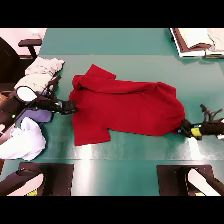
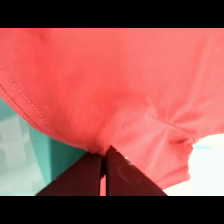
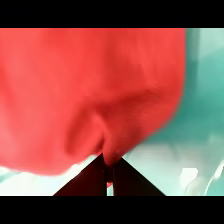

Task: Fold the shirts.

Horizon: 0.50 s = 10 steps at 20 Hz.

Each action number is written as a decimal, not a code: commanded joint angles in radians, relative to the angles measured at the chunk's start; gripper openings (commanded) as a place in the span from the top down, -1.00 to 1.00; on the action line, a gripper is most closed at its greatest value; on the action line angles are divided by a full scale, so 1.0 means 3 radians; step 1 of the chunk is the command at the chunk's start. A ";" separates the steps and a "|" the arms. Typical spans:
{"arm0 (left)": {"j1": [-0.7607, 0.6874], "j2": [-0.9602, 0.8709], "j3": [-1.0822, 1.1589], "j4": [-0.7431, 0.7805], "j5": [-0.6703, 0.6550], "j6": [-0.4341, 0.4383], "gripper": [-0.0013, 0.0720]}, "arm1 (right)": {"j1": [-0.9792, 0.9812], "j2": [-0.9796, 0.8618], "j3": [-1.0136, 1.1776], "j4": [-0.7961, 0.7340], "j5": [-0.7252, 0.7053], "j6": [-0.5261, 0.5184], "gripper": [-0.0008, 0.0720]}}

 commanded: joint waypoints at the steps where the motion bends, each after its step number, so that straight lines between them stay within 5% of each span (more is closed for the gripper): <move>1: 0.0000 0.0352 0.0314 0.0212 -0.0131 -0.0064 0.91 | 0.0117 0.0211 0.0551 0.0062 0.0247 0.0000 0.93; 10: 0.0000 0.1050 0.3203 0.0512 -0.0319 -0.0174 0.91 | -0.0086 0.0970 0.3328 -0.0009 0.0422 -0.0001 0.93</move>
